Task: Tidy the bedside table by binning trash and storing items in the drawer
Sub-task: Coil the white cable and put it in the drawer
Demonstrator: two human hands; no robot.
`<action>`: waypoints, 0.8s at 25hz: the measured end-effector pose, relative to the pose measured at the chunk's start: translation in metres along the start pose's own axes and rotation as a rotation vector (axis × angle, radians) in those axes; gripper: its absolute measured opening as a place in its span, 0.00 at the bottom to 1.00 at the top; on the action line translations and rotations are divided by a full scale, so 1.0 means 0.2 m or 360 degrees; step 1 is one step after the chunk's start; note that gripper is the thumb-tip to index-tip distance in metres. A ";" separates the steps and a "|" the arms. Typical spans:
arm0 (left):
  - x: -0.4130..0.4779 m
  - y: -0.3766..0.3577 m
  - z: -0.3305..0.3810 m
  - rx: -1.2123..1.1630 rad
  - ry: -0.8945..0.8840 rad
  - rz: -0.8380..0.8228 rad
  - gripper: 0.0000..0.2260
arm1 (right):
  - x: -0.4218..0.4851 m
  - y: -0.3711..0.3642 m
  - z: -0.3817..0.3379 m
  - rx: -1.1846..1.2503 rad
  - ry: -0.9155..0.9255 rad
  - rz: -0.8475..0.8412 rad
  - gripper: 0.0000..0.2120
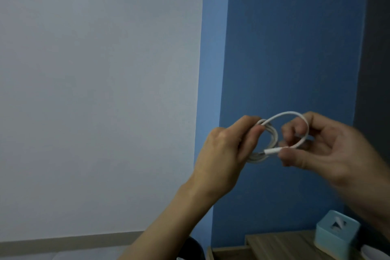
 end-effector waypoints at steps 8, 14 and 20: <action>-0.02 0.00 0.00 -0.0006 0.0004 -0.0103 0.15 | 0.04 -0.10 0.14 -0.0709 0.0241 0.0632 0.10; -0.05 0.00 -0.03 -0.0087 0.0013 -0.0166 0.11 | 0.05 -0.09 0.21 -0.0611 0.0086 0.0364 0.06; -0.02 0.01 -0.02 -0.0357 0.0159 -0.0148 0.10 | 0.00 -0.01 0.19 0.0172 -0.0049 -0.0137 0.27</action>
Point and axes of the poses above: each hand's wrist, its own x-axis towards the middle knuckle, its own y-axis out of the back of the hand, z = x × y, the point moved 2 cm from there along x, towards the middle knuckle, and after that the axes turned 7 degrees about z, right-handed, at the moved point
